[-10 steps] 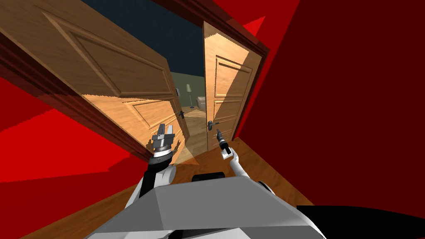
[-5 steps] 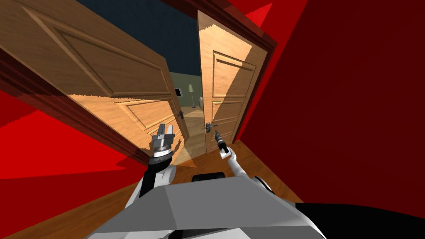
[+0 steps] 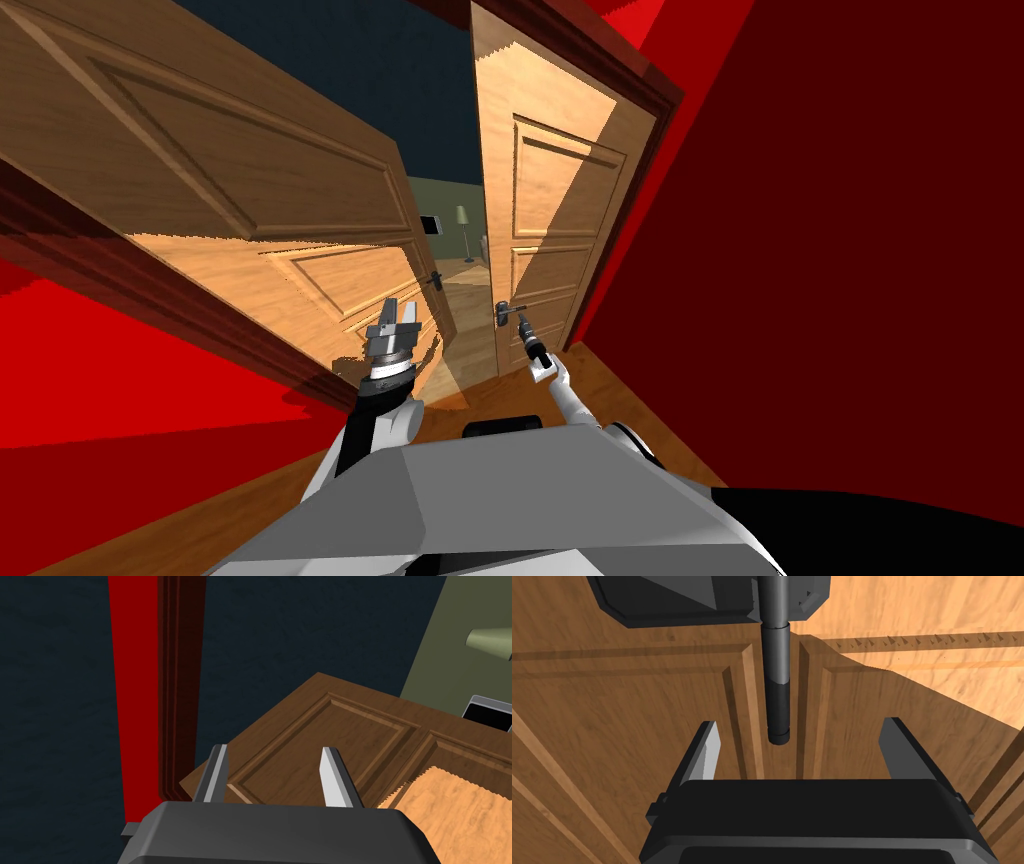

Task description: Push the door open

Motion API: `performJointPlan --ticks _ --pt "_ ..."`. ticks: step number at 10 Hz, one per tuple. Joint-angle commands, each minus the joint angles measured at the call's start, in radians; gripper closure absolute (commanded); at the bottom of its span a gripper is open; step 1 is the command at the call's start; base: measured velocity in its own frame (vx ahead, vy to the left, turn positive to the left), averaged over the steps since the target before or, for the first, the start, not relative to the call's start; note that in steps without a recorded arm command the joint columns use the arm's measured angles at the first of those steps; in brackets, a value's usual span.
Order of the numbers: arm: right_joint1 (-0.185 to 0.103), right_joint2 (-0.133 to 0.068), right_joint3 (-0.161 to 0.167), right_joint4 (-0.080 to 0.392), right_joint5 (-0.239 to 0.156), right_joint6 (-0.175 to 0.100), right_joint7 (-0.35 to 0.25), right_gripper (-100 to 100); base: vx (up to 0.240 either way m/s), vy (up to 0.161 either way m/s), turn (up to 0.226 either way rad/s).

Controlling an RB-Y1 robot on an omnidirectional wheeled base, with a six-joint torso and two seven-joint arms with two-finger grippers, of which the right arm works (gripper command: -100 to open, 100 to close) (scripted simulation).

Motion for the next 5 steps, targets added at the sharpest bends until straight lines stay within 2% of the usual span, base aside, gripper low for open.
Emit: performJointPlan --ticks 1,5 --pt "-0.005 0.001 -0.006 0.01 -0.001 -0.004 0.003 -100 0.203 0.071 0.026" --pt "-0.012 0.012 -0.017 0.026 -0.005 -0.008 0.007 -100 0.197 0.049 0.024"
